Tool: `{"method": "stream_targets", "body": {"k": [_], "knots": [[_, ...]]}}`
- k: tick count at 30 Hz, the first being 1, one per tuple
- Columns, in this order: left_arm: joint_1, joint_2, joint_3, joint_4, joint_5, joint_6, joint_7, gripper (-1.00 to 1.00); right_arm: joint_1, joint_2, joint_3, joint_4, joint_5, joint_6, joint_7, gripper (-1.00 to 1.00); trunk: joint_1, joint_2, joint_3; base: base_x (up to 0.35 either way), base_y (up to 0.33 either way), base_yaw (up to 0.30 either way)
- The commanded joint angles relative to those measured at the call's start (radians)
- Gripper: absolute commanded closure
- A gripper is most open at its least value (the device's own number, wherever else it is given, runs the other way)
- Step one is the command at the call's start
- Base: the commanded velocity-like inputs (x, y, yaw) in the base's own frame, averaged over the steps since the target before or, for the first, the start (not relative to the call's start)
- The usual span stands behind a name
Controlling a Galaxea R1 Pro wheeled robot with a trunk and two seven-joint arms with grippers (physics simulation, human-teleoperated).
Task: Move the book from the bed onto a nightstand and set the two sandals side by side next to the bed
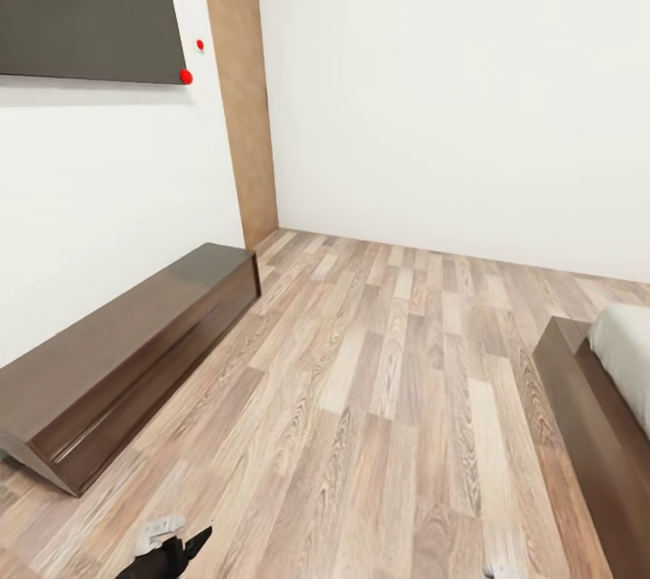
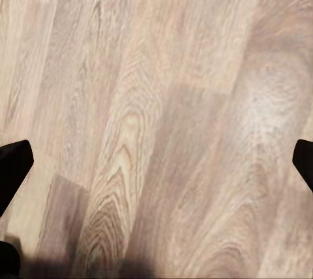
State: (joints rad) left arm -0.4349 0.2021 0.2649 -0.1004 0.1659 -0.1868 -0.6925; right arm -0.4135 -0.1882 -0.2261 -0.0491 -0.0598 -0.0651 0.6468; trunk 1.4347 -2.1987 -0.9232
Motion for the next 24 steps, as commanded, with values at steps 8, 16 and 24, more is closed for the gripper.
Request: {"method": "stream_targets", "body": {"k": [8,16,24], "knots": [[-0.001,0.0,-0.003,0.001,0.007,-0.002,-0.004,-1.0,-0.001,0.0,0.002,0.002,-0.006,-0.002,0.004,-1.0,0.0,0.0,-0.001,0.331,0.0,0.0],[-0.001,0.0,-0.003,0.001,0.007,-0.002,-0.004,-1.0,-0.001,0.0,0.002,0.003,-0.006,-0.002,0.003,-1.0,0.0,0.0,-0.001,0.332,0.0,0.0],[-0.001,0.0,-0.003,0.001,0.007,-0.002,-0.004,-1.0,-0.001,0.0,0.002,0.006,-0.006,-0.001,0.003,-1.0,0.0,0.0,-0.001,0.332,0.0,0.0]]}}
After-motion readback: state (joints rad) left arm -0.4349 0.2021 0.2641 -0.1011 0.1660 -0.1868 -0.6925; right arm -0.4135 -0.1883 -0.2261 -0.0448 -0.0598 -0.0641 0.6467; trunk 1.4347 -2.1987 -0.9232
